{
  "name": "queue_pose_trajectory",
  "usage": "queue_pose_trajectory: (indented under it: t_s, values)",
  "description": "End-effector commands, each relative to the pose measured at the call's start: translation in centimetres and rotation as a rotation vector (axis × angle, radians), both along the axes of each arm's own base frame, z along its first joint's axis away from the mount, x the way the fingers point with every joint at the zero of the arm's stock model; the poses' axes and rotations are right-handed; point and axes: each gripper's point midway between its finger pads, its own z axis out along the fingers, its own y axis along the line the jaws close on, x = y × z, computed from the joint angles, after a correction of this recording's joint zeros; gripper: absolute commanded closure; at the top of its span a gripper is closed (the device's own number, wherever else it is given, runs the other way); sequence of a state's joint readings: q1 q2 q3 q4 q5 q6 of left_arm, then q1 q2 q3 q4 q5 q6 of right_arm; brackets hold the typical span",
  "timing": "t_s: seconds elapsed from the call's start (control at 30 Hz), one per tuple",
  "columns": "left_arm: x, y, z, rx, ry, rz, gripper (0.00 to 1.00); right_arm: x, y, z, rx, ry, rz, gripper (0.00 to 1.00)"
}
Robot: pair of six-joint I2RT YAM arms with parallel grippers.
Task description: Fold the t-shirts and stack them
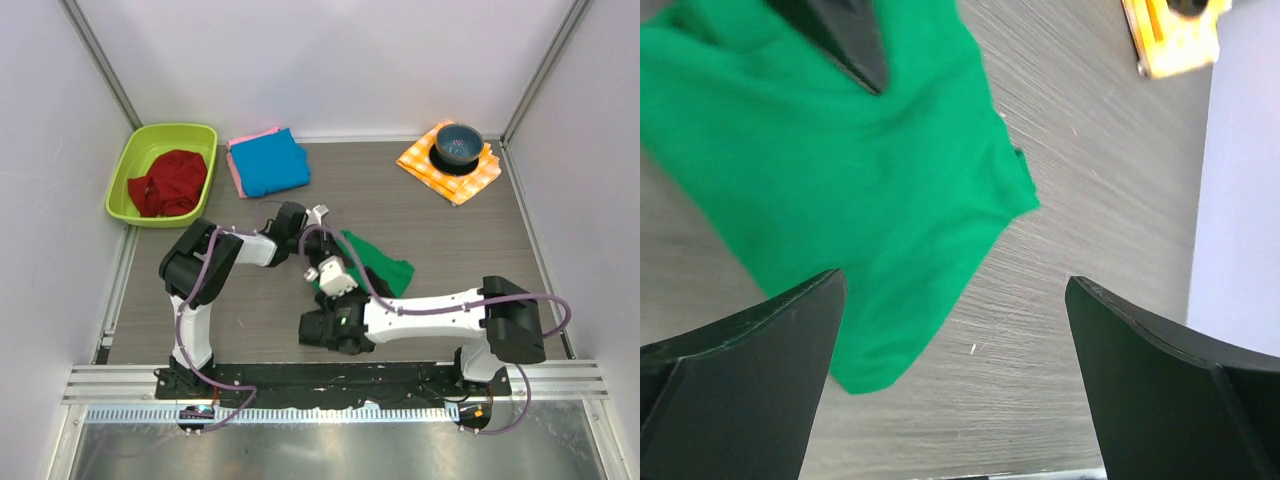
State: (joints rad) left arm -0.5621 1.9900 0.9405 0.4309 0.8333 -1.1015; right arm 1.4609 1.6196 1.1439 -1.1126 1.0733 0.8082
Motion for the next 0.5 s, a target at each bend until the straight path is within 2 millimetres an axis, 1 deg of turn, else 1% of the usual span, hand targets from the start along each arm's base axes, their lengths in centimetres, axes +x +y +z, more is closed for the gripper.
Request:
queue_pose_trajectory:
  t_s: [0.0,0.03,0.07,0.1,0.13,0.17,0.2,0.23,0.27,0.3,0.33,0.37,0.4,0.43,0.47]
  values:
    - [3.5,0.2,1.6,0.099,-0.107,0.026,1.00,3.4,-3.7,1.3,0.241,-0.080,-0.269,0.02]
    - [3.8,0.5,0.7,0.140,-0.092,0.022,1.00,3.7,-4.4,0.7,0.255,-0.067,-0.302,0.02]
    - [5.4,0.0,1.9,0.130,-0.127,0.034,1.00,4.1,-4.5,0.7,0.305,-0.072,-0.326,0.02]
    - [6.2,-0.2,2.3,0.129,-0.147,0.041,1.00,4.8,-5.6,0.5,0.316,-0.081,-0.375,0.02]
    - [6.7,0.0,2.1,0.153,-0.149,0.044,1.00,5.3,-6.0,0.7,0.359,-0.114,-0.411,0.00]
    - [8.3,-0.4,3.0,0.153,-0.181,0.055,1.00,5.6,-6.4,0.9,0.377,-0.131,-0.435,0.00]
    - [9.2,-0.6,3.2,0.161,-0.200,0.061,1.00,6.2,-7.2,1.0,0.392,-0.152,-0.476,0.00]
    - [9.5,-0.4,2.9,0.187,-0.193,0.055,1.00,6.5,-7.5,1.0,0.397,-0.162,-0.494,0.00]
    - [11.1,-0.9,3.6,0.184,-0.218,0.057,1.00,6.8,-7.7,0.7,0.384,-0.174,-0.505,0.00]
    - [11.3,-0.9,3.5,0.198,-0.196,0.040,1.00,7.1,-7.8,0.7,0.375,-0.187,-0.515,0.00]
    - [12.1,-1.0,3.6,0.203,-0.203,0.041,1.00,7.2,-8.1,0.5,0.362,-0.197,-0.530,0.00]
    - [13.8,-1.3,5.0,0.190,-0.245,0.052,1.00,7.1,-8.6,0.5,0.370,-0.224,-0.564,0.00]
    - [14.6,-1.3,4.1,0.199,-0.232,0.053,1.00,7.2,-8.8,0.0,0.352,-0.238,-0.580,0.00]
    - [15.3,-1.1,3.8,0.208,-0.219,0.060,1.00,7.1,-9.0,-0.2,0.353,-0.250,-0.594,0.00]
    - [16.9,-1.0,5.0,0.190,-0.253,0.077,1.00,7.1,-9.0,-0.5,0.365,-0.246,-0.602,0.00]
